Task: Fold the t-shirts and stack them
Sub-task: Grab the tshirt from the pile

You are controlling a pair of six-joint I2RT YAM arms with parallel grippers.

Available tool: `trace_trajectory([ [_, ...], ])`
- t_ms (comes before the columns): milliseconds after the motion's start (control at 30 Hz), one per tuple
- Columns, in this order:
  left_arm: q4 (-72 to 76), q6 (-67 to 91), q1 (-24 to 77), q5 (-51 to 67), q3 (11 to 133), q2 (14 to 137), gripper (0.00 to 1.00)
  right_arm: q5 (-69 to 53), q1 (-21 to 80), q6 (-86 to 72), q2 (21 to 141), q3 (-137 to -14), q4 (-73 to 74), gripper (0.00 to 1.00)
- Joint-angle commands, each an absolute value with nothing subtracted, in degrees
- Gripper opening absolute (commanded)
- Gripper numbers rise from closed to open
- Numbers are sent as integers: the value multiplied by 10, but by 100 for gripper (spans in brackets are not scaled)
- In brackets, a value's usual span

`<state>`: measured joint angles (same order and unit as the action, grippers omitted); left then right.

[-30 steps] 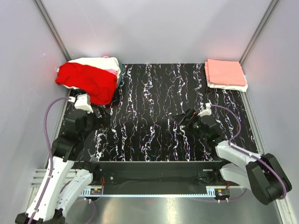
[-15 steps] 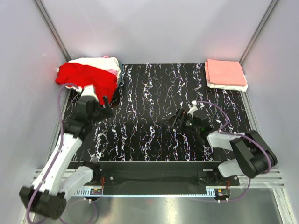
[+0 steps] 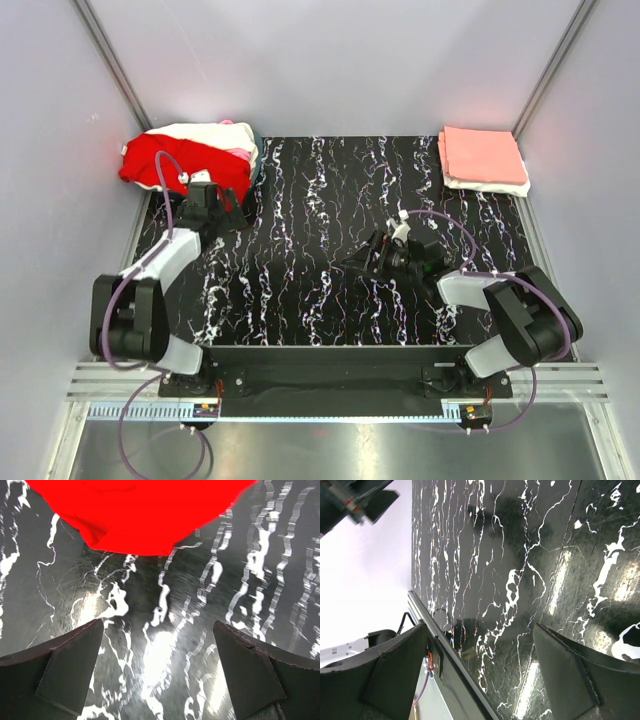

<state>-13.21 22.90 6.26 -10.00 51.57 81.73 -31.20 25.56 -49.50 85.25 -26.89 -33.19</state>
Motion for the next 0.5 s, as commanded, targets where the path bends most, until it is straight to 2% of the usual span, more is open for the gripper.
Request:
trace_trajectory([
  [0,0,228,40,-62,521,852,99,-337,258,-485,856,-282,-360,93],
  [233,31,194,28,-51,604,963,99,-354,257,-489,876,-288,-378,93],
  [367,-42,200,25,-62,709,1041,99,-360,254,-493,882,-287,-389,93],
  [467,-48,219,24,-68,728,1064,98,-367,249,-499,889,-287,-400,93],
])
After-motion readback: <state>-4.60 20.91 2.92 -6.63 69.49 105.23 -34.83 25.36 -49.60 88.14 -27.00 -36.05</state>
